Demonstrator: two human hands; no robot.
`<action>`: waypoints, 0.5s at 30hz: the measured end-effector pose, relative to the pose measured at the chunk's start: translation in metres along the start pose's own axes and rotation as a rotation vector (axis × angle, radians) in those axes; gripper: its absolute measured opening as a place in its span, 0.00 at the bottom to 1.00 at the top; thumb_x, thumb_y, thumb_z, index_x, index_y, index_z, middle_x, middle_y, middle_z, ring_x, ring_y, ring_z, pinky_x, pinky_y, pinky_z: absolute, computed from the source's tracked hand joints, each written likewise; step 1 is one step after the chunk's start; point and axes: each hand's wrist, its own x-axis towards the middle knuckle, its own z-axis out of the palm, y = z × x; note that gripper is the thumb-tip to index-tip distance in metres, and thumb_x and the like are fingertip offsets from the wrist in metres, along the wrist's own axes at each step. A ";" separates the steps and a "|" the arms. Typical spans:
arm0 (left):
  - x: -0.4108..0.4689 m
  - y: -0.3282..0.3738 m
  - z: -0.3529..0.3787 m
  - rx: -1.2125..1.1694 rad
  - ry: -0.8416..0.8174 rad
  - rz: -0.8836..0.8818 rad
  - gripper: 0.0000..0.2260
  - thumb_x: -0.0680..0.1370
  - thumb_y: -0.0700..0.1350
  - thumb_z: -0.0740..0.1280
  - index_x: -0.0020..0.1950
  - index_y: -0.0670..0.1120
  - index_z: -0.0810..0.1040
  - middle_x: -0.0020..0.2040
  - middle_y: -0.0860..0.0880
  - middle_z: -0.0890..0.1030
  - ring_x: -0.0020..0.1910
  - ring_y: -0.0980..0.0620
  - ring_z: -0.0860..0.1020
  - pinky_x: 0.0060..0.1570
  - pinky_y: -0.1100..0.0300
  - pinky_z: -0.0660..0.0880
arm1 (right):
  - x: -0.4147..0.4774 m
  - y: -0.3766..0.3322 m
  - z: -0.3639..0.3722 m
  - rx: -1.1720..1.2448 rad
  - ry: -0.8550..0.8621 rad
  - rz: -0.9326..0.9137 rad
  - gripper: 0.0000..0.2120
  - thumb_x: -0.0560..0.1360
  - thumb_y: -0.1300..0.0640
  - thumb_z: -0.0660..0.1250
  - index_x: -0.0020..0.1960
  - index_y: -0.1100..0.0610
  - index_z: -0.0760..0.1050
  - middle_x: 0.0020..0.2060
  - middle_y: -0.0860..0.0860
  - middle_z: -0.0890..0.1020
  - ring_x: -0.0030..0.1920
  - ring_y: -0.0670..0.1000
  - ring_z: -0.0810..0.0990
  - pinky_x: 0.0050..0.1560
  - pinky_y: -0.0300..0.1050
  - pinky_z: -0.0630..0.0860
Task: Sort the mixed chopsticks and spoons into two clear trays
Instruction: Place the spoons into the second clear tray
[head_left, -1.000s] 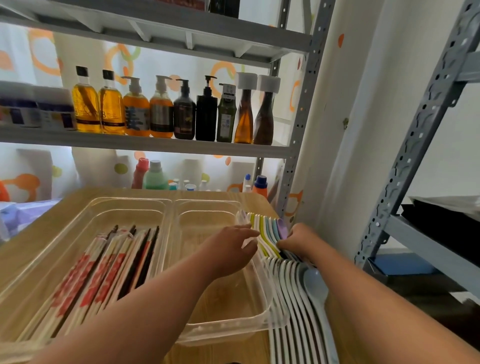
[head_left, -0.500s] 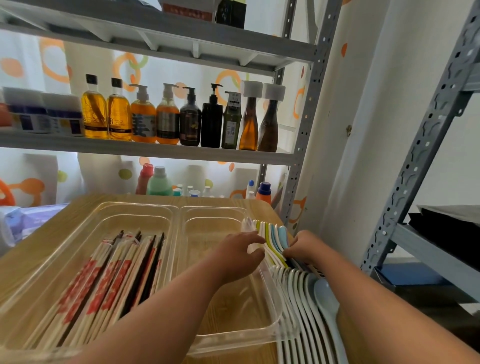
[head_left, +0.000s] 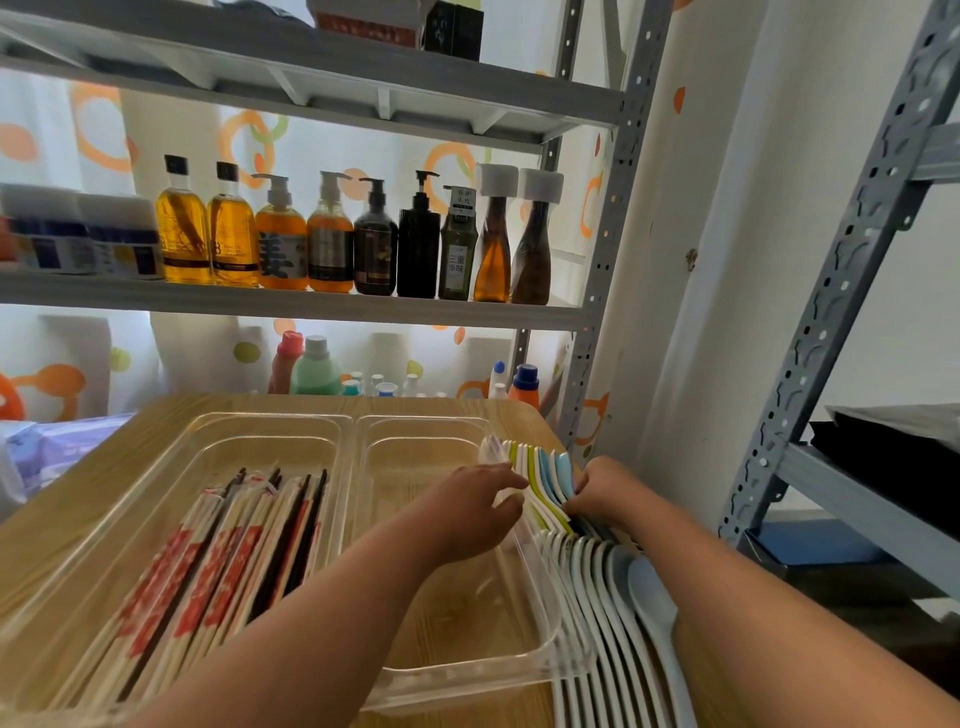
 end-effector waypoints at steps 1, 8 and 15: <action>0.000 0.002 -0.002 0.022 -0.018 0.002 0.17 0.82 0.51 0.56 0.71 0.54 0.68 0.75 0.54 0.64 0.74 0.52 0.62 0.71 0.53 0.59 | -0.001 -0.001 -0.001 -0.019 -0.004 -0.002 0.17 0.72 0.54 0.70 0.57 0.61 0.75 0.42 0.54 0.76 0.46 0.52 0.76 0.44 0.42 0.72; -0.002 0.010 -0.008 0.114 -0.120 -0.005 0.21 0.82 0.52 0.55 0.75 0.52 0.62 0.77 0.52 0.58 0.75 0.50 0.58 0.72 0.52 0.57 | -0.003 -0.005 -0.004 -0.094 -0.023 0.008 0.19 0.69 0.56 0.73 0.56 0.61 0.74 0.44 0.54 0.76 0.50 0.53 0.79 0.45 0.42 0.75; -0.005 0.015 -0.010 0.184 -0.173 -0.013 0.23 0.82 0.53 0.55 0.77 0.53 0.58 0.78 0.52 0.54 0.76 0.48 0.56 0.72 0.49 0.56 | -0.004 -0.006 -0.006 -0.116 -0.033 0.009 0.18 0.70 0.56 0.73 0.56 0.60 0.74 0.47 0.55 0.78 0.51 0.53 0.79 0.48 0.42 0.76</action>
